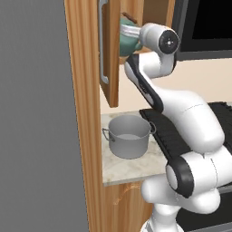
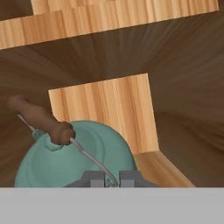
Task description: Pick the kettle from the cabinet and place it on a stove burner. Then pick the pot from the counter and place it on another stove burner. Finally, turn both burners on.
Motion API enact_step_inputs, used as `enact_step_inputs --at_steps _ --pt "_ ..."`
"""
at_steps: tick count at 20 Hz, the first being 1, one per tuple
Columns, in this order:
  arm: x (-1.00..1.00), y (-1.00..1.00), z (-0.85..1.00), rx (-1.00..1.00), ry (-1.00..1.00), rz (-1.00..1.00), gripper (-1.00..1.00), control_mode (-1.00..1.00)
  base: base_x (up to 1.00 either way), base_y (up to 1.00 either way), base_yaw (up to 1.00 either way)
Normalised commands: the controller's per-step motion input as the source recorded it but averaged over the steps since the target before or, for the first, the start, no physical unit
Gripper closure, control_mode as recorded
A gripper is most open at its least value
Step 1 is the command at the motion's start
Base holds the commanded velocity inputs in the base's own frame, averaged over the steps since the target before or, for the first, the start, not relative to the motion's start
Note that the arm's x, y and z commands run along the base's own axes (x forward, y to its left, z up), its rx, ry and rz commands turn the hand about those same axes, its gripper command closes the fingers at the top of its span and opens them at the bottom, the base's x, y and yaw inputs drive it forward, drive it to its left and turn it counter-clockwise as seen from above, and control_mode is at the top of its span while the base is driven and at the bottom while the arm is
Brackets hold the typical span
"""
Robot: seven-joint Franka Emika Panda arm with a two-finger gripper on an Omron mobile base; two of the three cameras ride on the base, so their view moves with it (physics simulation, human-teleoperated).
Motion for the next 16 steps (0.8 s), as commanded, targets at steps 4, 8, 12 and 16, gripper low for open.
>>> enact_step_inputs --at_steps 4,8,12,16 --pt "-0.29 -0.08 0.03 0.02 0.0 0.0 1.0 -1.0 0.0 0.0 0.0" --pt "-0.3 -0.09 0.17 0.01 0.0 0.0 1.0 -1.0 0.0 0.0 0.0" --pt "-0.37 -0.11 0.16 0.01 0.0 0.0 1.0 -1.0 0.0 0.0 0.0" --pt "-0.42 -0.11 0.08 0.0 0.0 0.0 1.0 -1.0 0.0 0.0 0.0"
